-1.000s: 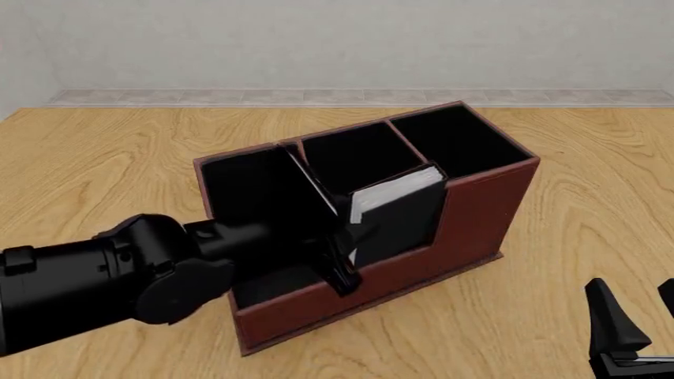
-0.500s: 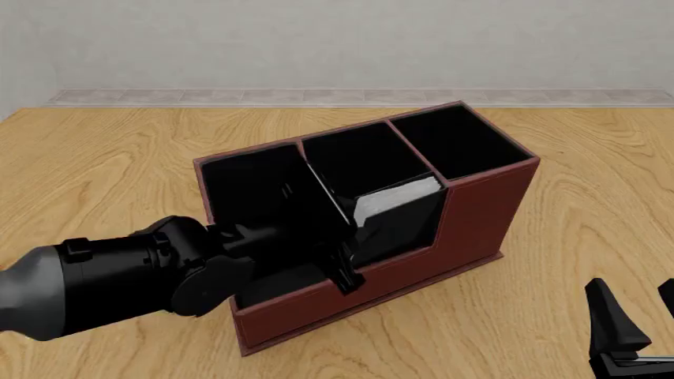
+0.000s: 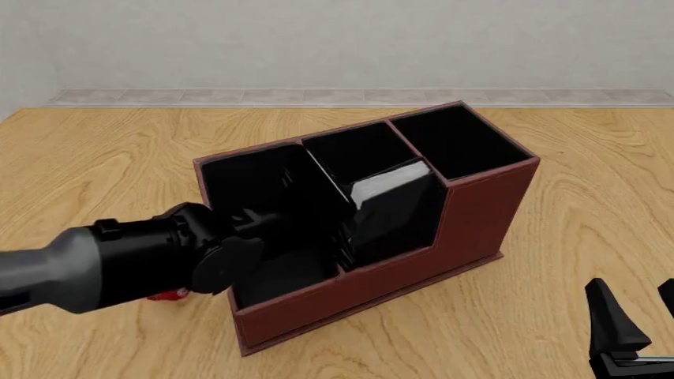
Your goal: Pick up the book and place it in the back compartment of the caddy.
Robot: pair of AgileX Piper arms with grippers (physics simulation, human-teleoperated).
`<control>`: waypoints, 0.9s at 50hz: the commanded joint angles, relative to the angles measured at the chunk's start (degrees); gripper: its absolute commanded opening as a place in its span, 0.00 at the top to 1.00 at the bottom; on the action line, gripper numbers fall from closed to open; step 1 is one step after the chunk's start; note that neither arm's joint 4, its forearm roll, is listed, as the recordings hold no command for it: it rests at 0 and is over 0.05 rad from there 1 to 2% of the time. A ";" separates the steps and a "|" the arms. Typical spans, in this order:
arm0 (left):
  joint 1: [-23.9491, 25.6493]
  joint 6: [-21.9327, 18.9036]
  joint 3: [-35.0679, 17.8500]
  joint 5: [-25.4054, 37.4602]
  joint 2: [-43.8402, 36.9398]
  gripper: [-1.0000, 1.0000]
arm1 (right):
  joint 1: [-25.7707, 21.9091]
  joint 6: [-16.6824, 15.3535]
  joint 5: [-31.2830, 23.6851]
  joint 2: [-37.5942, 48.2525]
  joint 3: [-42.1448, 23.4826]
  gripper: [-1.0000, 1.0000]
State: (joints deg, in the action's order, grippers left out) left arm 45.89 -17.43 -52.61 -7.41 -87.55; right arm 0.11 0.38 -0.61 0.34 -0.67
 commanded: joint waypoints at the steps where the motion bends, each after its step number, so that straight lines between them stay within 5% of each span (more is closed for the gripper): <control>1: -0.88 -0.34 -0.70 -1.33 -1.06 1.00 | 0.00 0.00 0.00 0.00 0.00 0.00; 30: -1.52 2.54 3.07 -5.40 -5.60 1.00 | -0.01 -0.01 0.00 -0.01 0.00 0.00; 31: -1.53 2.57 3.09 -5.35 -5.65 0.00 | 0.01 0.01 0.00 0.01 0.00 0.00; 45: -1.50 3.08 3.23 -5.46 -4.95 0.00 | 0.00 0.00 0.00 0.00 0.00 0.00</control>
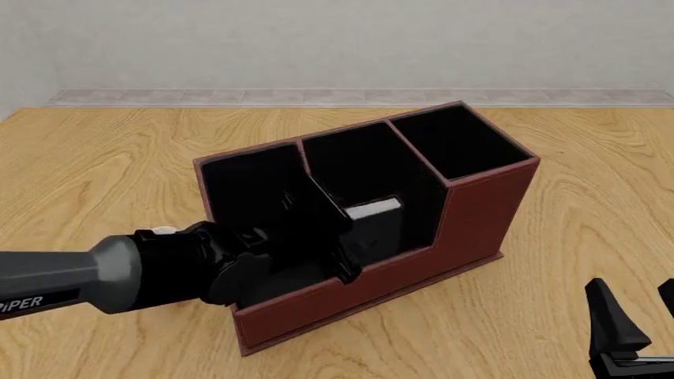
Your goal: Pick up the book and place it in the back compartment of the caddy.
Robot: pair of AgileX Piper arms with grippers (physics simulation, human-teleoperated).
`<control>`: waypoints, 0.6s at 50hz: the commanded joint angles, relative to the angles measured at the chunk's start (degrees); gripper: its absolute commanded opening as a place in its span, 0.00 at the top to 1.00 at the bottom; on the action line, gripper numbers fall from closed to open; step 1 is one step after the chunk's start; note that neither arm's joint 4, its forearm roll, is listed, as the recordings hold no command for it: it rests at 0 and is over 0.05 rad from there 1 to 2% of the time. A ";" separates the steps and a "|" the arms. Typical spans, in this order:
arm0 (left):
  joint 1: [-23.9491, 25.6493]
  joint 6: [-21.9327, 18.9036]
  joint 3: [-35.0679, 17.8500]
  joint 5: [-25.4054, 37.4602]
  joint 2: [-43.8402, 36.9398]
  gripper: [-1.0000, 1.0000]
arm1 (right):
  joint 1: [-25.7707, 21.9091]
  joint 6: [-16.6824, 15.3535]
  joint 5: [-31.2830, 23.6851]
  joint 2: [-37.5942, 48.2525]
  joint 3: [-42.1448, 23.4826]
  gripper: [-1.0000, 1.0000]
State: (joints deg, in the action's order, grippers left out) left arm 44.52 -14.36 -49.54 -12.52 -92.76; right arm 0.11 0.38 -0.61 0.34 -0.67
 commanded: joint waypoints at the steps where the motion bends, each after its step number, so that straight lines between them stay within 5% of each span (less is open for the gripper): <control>1: -0.16 0.02 0.12 -0.18 0.35 0.00 | 0.00 0.00 0.00 0.01 0.00 0.00; 11: -0.31 0.39 1.62 -0.78 2.46 0.00 | 0.01 0.00 0.00 -0.01 0.00 0.00; 30: 0.15 1.97 13.13 -5.56 12.86 0.00 | 0.00 -0.02 0.00 -0.01 0.00 0.00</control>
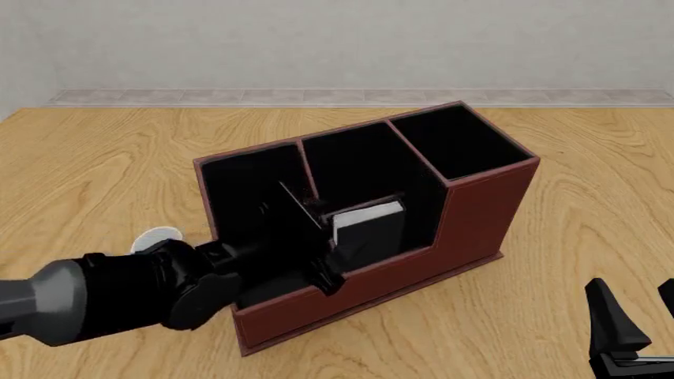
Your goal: Pick up the book and place it in the back compartment of the caddy.
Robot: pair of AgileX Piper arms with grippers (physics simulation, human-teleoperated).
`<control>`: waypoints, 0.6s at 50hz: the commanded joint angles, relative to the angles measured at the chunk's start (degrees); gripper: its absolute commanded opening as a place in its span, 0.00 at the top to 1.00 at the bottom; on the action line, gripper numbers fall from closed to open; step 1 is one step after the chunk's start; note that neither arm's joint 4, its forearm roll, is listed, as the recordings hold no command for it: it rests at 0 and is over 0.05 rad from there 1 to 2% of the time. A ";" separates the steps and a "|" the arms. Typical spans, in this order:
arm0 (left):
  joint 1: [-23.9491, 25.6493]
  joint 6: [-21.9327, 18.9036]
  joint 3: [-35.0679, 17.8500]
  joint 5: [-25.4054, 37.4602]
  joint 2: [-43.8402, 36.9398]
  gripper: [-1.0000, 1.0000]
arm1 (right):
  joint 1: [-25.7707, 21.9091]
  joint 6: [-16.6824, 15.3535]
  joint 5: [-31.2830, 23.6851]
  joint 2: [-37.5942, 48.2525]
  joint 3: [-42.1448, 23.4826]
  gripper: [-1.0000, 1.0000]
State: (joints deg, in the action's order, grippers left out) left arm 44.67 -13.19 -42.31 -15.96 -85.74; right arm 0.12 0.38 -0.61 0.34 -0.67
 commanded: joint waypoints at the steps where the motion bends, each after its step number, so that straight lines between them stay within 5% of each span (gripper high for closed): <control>1: -0.18 0.86 6.84 -2.28 6.99 0.00 | 0.00 0.00 0.00 0.00 0.00 0.00; 15: -2.87 1.04 17.43 -1.39 22.72 0.00 | -0.01 0.00 0.00 0.00 0.00 0.00; 30: -10.31 5.01 26.36 7.13 42.63 0.00 | 0.00 0.01 0.00 0.00 0.00 0.00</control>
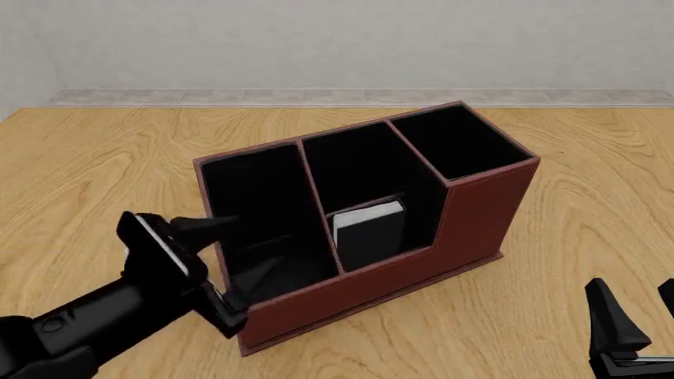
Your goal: Pick up the book and place it in the back compartment of the caddy.
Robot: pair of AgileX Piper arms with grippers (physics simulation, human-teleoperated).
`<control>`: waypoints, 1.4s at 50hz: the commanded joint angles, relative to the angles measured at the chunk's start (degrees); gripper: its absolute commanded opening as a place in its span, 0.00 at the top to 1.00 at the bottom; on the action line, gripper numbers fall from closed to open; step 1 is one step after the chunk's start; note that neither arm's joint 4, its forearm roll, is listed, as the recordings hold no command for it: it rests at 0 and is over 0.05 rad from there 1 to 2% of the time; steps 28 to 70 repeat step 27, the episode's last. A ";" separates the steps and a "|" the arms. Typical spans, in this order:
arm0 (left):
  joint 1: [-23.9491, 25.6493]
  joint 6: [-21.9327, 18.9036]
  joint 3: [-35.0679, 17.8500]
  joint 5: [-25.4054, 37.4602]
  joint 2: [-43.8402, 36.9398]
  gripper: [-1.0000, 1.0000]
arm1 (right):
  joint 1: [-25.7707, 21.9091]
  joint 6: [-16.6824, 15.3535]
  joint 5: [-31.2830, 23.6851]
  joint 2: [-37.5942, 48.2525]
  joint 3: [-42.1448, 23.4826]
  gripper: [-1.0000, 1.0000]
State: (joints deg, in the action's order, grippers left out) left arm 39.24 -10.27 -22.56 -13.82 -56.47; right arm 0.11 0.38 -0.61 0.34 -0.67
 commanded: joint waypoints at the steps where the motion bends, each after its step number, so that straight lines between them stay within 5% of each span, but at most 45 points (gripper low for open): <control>1: -5.51 1.70 7.01 5.80 14.58 0.00 | -0.02 -0.02 0.00 0.01 0.00 0.00; 11: -12.04 -2.20 9.93 15.35 27.73 0.00 | -0.01 -0.01 0.00 0.00 0.00 0.00; 19: -19.95 -1.87 9.08 35.50 48.49 0.00 | 0.00 0.01 0.00 0.01 0.00 0.00; 24: -23.21 -3.11 8.49 42.33 54.48 0.00 | -0.01 -0.01 0.00 -0.01 0.00 0.00; 70: -24.84 -1.97 7.12 43.71 55.02 0.00 | 0.00 0.00 0.00 0.00 0.00 0.00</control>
